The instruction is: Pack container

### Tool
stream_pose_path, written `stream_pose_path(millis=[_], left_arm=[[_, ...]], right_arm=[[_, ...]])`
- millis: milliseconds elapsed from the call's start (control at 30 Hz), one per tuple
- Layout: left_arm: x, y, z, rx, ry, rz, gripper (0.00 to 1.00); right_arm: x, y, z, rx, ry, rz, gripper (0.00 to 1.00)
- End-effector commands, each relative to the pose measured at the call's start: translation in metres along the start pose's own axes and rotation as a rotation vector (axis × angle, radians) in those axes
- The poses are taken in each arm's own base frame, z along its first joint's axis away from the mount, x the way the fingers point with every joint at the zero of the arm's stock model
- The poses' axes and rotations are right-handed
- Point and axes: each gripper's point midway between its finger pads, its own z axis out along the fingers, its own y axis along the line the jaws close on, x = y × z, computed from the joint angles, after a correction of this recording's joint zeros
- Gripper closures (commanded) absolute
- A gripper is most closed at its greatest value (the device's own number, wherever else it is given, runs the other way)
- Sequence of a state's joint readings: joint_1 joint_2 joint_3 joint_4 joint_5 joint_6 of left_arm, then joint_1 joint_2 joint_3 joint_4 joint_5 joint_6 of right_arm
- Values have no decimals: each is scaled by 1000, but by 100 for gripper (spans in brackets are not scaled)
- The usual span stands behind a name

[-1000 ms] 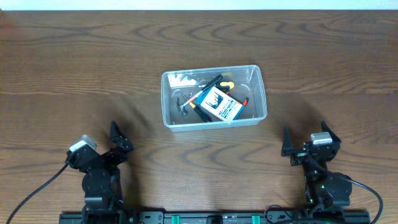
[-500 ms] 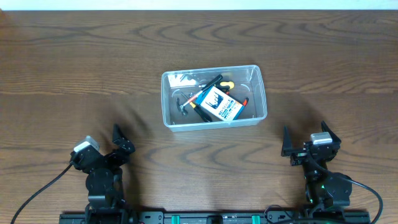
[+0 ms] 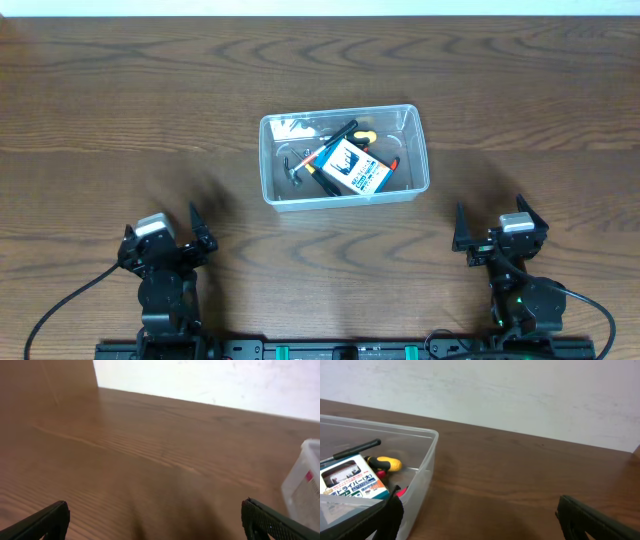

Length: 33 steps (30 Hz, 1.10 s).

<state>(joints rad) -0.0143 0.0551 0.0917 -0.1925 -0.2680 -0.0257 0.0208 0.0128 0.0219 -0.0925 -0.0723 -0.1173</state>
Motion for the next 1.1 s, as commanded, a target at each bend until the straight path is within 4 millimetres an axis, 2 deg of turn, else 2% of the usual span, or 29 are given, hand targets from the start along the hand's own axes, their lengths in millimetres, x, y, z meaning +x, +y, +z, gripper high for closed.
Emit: stream_pose_path(millis=[0,1067], left_arm=[[8,0,2,-2,13,105,2],[15,1,2,-4,40,114,2]], right_arm=[[1,-1,0,2,-2,-11,1],[1,-1,0,2,-2,-11,1]])
